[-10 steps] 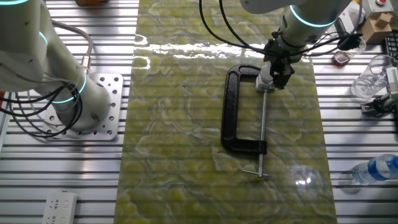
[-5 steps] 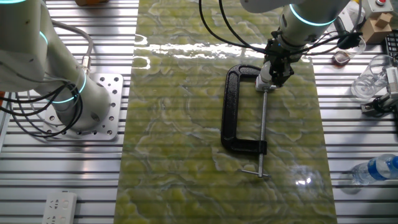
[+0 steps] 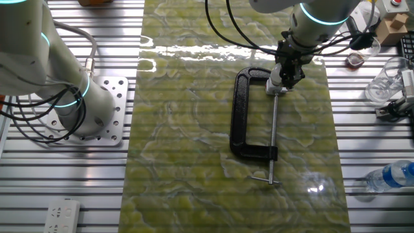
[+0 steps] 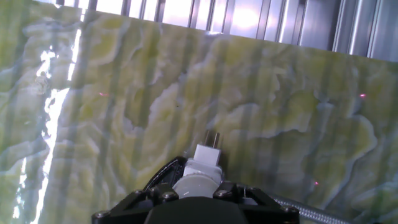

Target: Take out the light bulb by rotating it

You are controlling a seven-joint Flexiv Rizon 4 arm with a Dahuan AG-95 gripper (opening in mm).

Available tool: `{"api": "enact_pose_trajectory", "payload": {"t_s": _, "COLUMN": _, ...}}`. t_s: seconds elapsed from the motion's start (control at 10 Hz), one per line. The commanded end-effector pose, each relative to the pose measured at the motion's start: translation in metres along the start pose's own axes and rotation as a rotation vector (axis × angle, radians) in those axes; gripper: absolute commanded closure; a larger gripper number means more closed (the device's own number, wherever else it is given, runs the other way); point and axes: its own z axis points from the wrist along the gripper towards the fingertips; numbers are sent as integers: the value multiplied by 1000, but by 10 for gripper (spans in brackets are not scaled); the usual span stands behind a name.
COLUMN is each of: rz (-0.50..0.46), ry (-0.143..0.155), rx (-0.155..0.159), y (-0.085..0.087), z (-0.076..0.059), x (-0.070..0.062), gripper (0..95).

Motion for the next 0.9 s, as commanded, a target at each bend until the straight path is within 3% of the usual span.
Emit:
{"api": "enact_pose_trajectory", "payload": {"t_s": 0.1, "rz": -165, "ry": 7, "rx": -3, "y": 0, "z": 0, "x": 0, "gripper": 950}}
{"api": "enact_pose_trajectory", "payload": {"t_s": 0.5, "rz": -689, "ry": 20, "rx": 17, "y": 0, "z": 0, "x": 0, "gripper": 950}}
{"api": "enact_pose_trajectory", "payload": {"t_s": 0.6, "rz": -712, "ry": 22, "rx": 18, "y": 0, "z": 0, "x": 0, "gripper": 950}}
{"api": "enact_pose_trajectory", "payload": {"t_s": 0.7, "rz": -823, "ry": 31, "rx": 22, "y": 1, "z": 0, "x": 0, "gripper": 950}}
{"api": "enact_pose_trajectory", "payload": {"t_s": 0.9, "rz": -932, "ry": 38, "rx": 11, "y": 1, "z": -1, "x": 0, "gripper": 950}}
